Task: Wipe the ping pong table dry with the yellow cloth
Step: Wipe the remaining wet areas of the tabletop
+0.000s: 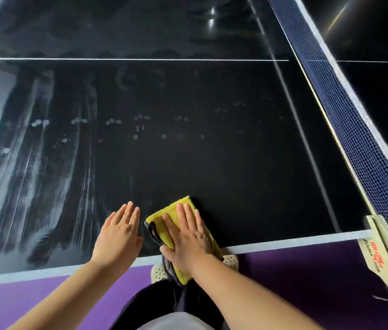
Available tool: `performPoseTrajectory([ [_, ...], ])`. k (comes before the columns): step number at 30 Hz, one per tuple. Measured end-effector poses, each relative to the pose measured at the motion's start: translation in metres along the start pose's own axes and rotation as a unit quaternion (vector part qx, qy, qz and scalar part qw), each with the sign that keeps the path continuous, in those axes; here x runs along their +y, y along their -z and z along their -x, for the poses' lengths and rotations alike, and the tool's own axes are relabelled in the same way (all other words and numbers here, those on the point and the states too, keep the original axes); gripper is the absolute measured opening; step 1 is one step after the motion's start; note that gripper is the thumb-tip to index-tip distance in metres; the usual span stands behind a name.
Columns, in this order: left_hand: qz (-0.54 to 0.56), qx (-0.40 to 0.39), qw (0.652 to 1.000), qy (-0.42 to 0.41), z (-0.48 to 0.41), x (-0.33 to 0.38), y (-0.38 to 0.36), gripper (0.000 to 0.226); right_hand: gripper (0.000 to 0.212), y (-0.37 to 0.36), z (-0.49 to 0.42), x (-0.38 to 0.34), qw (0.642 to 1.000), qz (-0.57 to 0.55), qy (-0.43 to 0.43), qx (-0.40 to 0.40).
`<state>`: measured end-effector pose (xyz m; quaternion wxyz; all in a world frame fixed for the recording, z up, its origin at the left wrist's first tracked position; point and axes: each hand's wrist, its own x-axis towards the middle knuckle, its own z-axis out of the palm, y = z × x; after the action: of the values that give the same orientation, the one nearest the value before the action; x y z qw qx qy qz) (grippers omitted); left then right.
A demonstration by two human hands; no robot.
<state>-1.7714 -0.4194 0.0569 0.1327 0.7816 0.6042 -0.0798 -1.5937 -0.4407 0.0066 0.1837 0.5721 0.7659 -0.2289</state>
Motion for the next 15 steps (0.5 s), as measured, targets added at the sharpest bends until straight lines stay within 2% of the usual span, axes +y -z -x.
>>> performPoseTrajectory([
  [5, 0.009, -0.006, 1.000, -0.023, -0.014, 0.022, 0.004, 0.070, 0.069, -0.001, 0.004, 0.021, 0.999, -0.020, 0.006, 0.046],
  [9, 0.011, -0.012, 0.999, -0.049, -0.031, 0.055, 0.004, 0.072, 0.071, 0.001, 0.013, 0.063, 0.993, -0.062, -0.055, 0.086],
  [12, 0.006, -0.027, 0.998, -0.063, -0.044, 0.088, 0.005, 0.072, 0.065, 0.004, 0.024, 0.110, 0.991, -0.055, -0.100, 0.072],
  [15, 0.005, -0.041, 0.997, -0.070, -0.059, 0.126, 0.006, 0.072, 0.073, 0.010, 0.036, 0.163, 0.987, -0.067, -0.130, 0.071],
])
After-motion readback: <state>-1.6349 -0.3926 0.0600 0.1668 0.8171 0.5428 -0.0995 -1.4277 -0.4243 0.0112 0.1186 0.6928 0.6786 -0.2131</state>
